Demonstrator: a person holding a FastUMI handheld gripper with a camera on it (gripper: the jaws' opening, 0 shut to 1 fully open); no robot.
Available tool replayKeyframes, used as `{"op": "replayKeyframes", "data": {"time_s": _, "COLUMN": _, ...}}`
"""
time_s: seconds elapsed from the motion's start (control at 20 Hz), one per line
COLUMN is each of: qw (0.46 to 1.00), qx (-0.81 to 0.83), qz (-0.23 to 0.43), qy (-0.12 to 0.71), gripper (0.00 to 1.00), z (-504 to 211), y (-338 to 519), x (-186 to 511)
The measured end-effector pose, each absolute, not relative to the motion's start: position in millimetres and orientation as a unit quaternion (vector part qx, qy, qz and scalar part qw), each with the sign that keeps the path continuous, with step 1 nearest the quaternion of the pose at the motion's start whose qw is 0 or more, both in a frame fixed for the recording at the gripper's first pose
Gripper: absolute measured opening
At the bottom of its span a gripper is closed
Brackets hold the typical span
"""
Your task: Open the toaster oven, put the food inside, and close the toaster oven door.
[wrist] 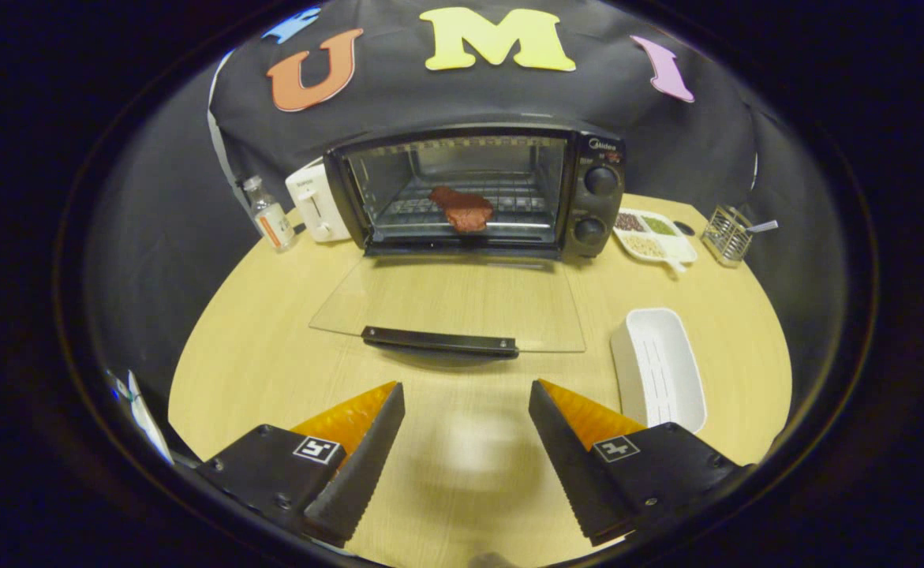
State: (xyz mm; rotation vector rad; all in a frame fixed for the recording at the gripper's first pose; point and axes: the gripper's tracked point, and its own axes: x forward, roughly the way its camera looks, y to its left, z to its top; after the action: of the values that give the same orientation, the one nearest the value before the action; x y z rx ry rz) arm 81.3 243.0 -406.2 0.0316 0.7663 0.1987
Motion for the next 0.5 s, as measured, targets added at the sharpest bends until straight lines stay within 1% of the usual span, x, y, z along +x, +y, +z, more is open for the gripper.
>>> {"op": "replayKeyframes", "data": {"time_s": 0.25, "qw": 0.913, "qx": 0.010, "qz": 0.103, "qy": 0.395, "gripper": 1.00, "z": -432, "y": 256, "x": 85}}
{"op": "replayKeyframes", "data": {"time_s": 0.5, "qw": 0.904, "qx": 0.000, "qz": 0.092, "qy": 0.417, "gripper": 1.00, "z": -457, "y": 268, "x": 110}}
